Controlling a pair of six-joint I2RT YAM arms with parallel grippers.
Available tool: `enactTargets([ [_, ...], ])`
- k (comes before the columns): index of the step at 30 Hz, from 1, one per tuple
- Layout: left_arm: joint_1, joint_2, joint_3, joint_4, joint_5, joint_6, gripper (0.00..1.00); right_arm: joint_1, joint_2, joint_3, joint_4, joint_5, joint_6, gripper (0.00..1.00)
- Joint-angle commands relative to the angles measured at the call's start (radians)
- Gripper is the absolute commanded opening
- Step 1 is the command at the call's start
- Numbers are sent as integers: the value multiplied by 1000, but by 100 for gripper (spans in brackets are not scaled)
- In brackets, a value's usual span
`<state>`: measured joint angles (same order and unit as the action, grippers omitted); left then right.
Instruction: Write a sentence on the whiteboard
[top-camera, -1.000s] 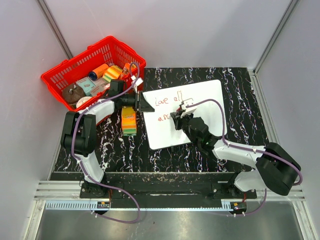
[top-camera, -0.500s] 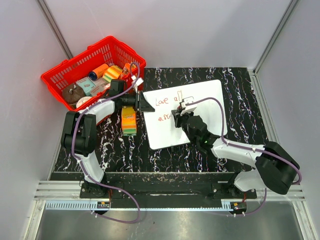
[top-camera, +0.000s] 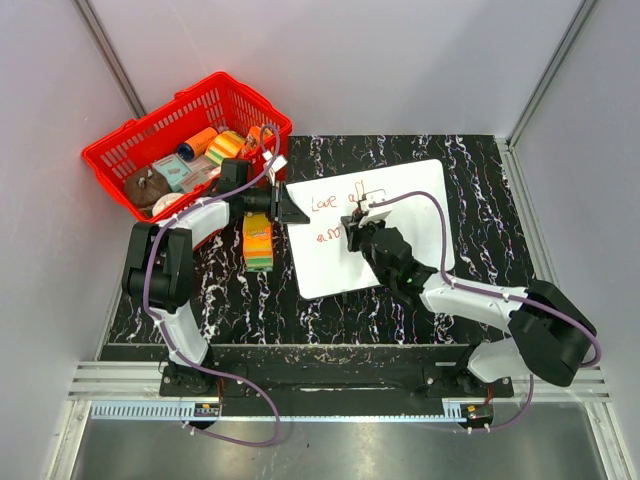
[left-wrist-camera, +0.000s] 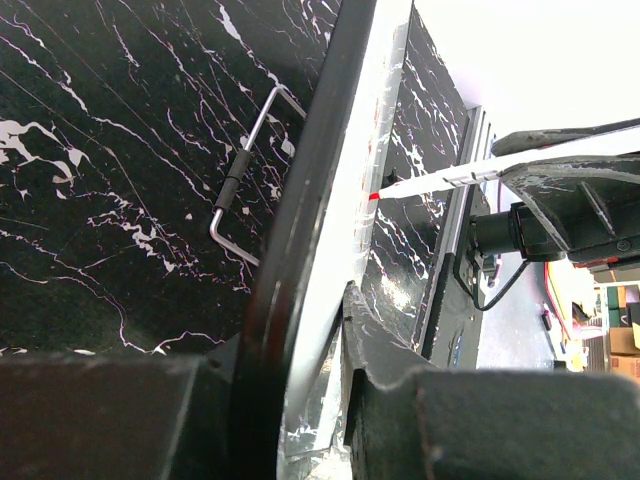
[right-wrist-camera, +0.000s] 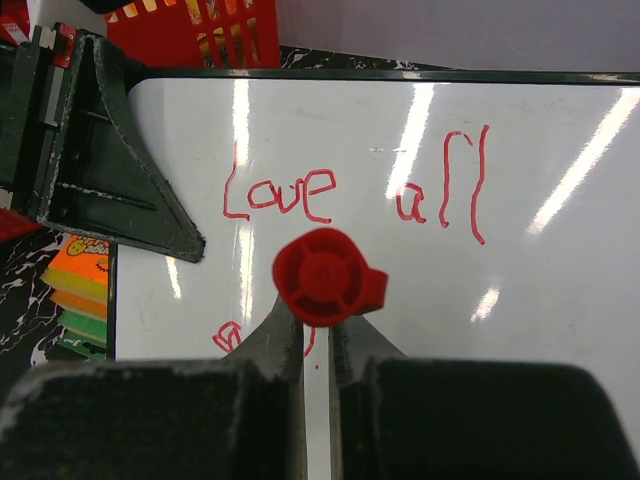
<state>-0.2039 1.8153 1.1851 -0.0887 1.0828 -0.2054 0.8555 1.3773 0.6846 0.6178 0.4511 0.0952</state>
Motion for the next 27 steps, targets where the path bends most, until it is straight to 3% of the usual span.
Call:
enactTargets([
  [1, -11, 33, 16, 92, -391, 296, 0, 0, -64, -13, 13, -14, 8, 0],
  [9, -12, 32, 18, 92, -391, 299, 0, -1, -133, -60, 42, 12, 15, 0],
  [19, -14, 33, 18, 92, -388, 299, 0, -4, -40, -25, 60, 29, 24, 0],
  [27, -14, 35, 18, 92, -386, 299, 0, -4, -60, -36, 102, 41, 11, 0],
])
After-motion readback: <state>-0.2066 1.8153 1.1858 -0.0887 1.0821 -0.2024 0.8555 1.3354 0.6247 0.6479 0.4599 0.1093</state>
